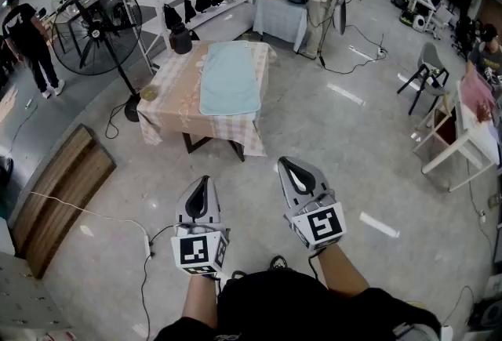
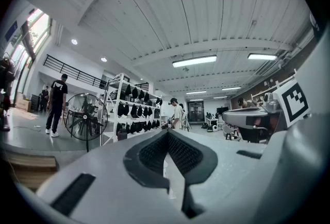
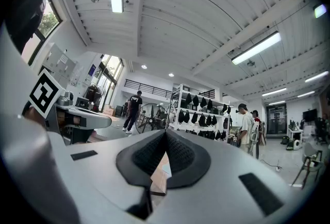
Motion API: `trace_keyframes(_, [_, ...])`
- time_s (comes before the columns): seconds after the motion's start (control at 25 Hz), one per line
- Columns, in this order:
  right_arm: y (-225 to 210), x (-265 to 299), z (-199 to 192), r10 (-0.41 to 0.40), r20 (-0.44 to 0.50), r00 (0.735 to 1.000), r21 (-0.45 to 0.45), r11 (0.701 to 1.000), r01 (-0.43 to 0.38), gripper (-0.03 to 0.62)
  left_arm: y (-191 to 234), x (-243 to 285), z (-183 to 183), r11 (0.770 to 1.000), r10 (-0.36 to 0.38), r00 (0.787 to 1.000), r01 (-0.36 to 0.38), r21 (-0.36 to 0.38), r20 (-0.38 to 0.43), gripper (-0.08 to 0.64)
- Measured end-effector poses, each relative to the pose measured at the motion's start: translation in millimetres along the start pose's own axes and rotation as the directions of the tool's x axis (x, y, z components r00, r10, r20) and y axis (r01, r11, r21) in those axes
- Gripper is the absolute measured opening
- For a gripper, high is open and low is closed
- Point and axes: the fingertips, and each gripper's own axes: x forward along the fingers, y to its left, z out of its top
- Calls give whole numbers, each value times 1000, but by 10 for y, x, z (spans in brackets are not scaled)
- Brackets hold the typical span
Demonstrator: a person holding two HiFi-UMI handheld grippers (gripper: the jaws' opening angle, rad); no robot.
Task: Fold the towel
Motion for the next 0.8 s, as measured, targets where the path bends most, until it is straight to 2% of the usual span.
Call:
trace_keyframes(0.24, [99, -3, -39, 14, -17, 1000, 4, 1000, -14, 0, 5, -38, -36, 1000, -12, 1000, 12, -14, -14, 5])
trace_keyframes(0.4, [214, 17, -81, 28, -25, 999, 18, 999, -27, 1, 28, -69, -164, 997, -56, 998, 54, -49, -34, 5])
trace_keyframes(0.44, [259, 49, -113, 42, -35, 999, 20, 999, -41, 9, 60, -61, -207, 997, -61, 997, 58, -58, -40, 75])
trace_keyframes(0.48, [304, 87, -158, 56, -49, 997, 19, 998, -55, 76, 110, -55, -261, 996, -59, 997, 56, -67, -50, 196])
trace_keyframes(0.52, [342, 120, -210, 65, -67, 996, 16, 998, -65, 165, 165, -57, -321, 996, -56, 996, 52, -77, -63, 245])
trace_keyframes(0.56, [374, 137, -264, 71, -88, 994, 11, 997, -70, 226, 213, -73, -380, 995, -57, 995, 51, -84, -78, 246])
trace_keyframes(0.68, [448, 101, -379, 72, -134, 988, 6, 997, -72, 249, 303, -167, -497, 994, -70, 991, 60, -91, -111, 249])
trace_keyframes(0.8, [485, 87, -424, 48, -145, 988, 2, 999, -48, 253, 376, -231, -532, 993, -86, 990, 75, -95, -110, 250])
